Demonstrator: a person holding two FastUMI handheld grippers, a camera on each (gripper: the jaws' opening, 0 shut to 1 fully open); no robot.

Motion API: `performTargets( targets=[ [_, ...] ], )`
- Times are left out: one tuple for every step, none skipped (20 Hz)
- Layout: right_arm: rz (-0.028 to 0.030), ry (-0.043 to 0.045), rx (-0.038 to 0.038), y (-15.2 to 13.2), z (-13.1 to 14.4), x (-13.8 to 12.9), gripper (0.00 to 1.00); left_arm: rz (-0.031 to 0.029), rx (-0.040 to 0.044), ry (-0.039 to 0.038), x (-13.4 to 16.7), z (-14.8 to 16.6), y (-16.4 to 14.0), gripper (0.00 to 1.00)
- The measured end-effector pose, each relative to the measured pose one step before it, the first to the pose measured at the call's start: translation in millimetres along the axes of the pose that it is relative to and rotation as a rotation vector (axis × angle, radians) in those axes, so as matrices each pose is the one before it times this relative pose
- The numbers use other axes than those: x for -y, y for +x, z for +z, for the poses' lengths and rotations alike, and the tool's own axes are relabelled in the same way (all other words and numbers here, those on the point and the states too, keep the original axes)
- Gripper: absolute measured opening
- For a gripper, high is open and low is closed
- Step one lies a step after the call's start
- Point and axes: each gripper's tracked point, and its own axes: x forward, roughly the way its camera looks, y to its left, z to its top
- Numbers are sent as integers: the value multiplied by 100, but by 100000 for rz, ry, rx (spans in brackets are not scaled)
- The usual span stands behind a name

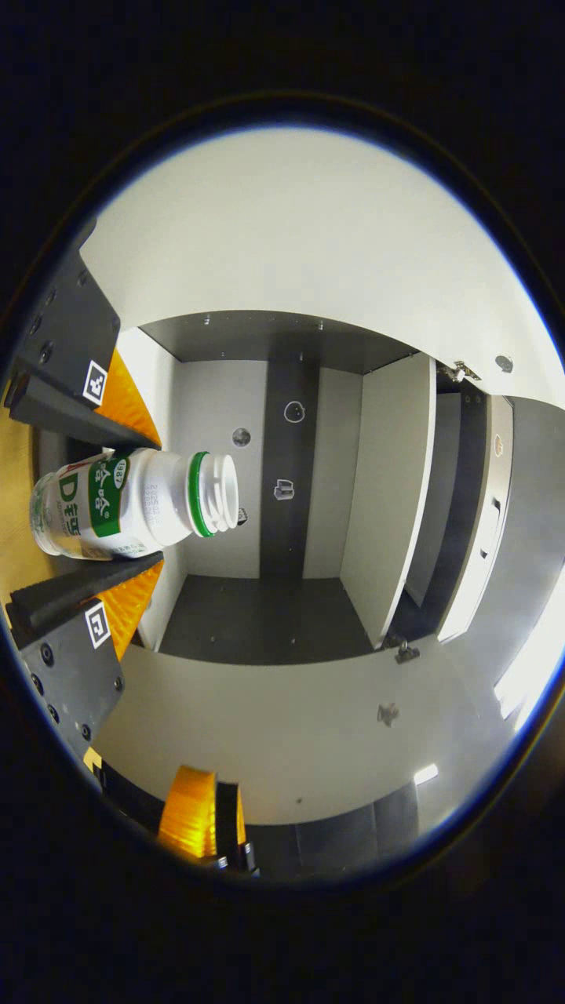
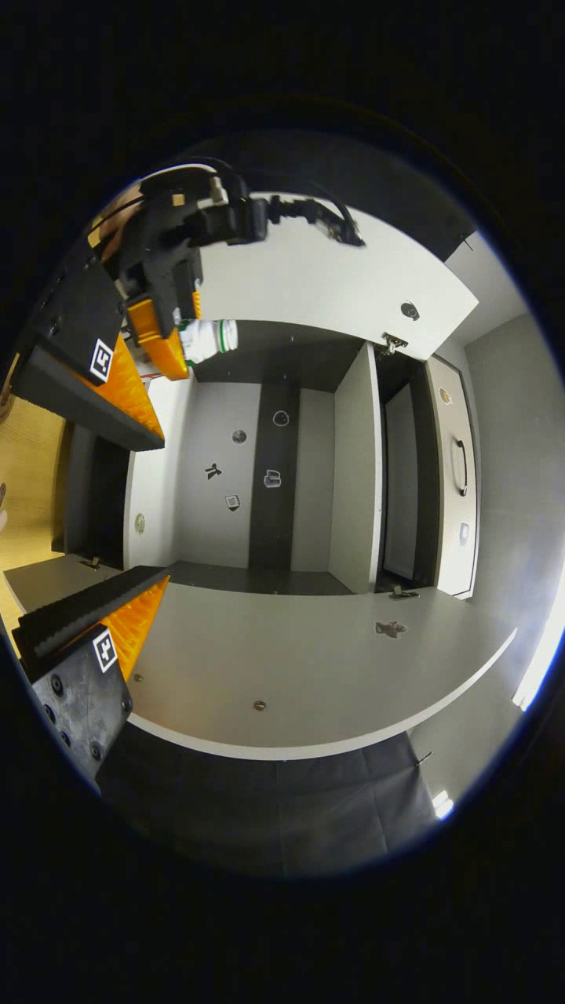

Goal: Grasp the bottle in the cabinet with the left hand and place it on the coaster, then close the right door with the right hand and the left door with the left hand.

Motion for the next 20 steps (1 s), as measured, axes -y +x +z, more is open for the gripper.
performTargets(
  targets=[
    [654,1051,-973,13,-389,-174,98,-1935,-1025,-1056,907,-1566,-1406,76],
    [-55,221,-1549,59,-555,-37,98,-1492,-766,-1683,764,-1328,-1329,76],
    [-462,-869,-1431,44,-617,126,98,-1180,-747,-1301,636,-1275,-1027,76],
    [-827,-1555,-672,97,-396,153,98,-142,-218,-230,404,-1542,-718,75],
    [-823,-1855,441,194,-180,187,98,321,508,1763,159,-1625,-1033,75],
    [-744,-918,447,163,-114,98,98,393,404,1686,121,-872,-678,76],
    [-581,-771,546,93,-385,-5,98,195,56,1869,331,-1327,-782,76],
    [-687,-748,566,118,-380,-97,98,-802,-314,1223,565,-1268,-709,76],
    [-468,-1033,332,77,-461,-183,98,-1269,-848,719,724,-1453,-752,75],
    [-486,-1370,59,55,-550,-216,98,-1299,-1230,251,631,-1480,-671,75],
    [-1026,-1159,-308,1,-751,-26,98,-773,-1019,-43,533,-1496,-589,75],
    [-818,-247,-383,-71,-649,-102,98,-378,-1252,-554,332,-1358,-579,75],
    [-1198,400,482,-155,-426,-71,98,57,-240,-1298,127,-1210,-531,75],
    [-1607,534,843,-50,-448,29,98,-306,17,-1132,165,-1111,-355,76],
    [-1847,886,445,-82,-496,117,98,10,-507,37,24,-1238,-242,75],
    [-1595,937,-163,-72,-666,73,98,516,-1147,1175,-46,-873,-219,76],
    [-1140,600,-506,-119,-695,-52,98,747,-401,1423,-241,-1025,-69,76],
    [-720,265,-696,-129,-782,-102,98,573,123,807,-290,-920,-133,76],
    [-404,191,-943,-66,-777,-180,98,-282,282,-174,-18,-827,-33,76],
    [97,426,-1117,-73,-726,-333,98,-647,-360,-617,214,-722,-14,76]
  ],
)
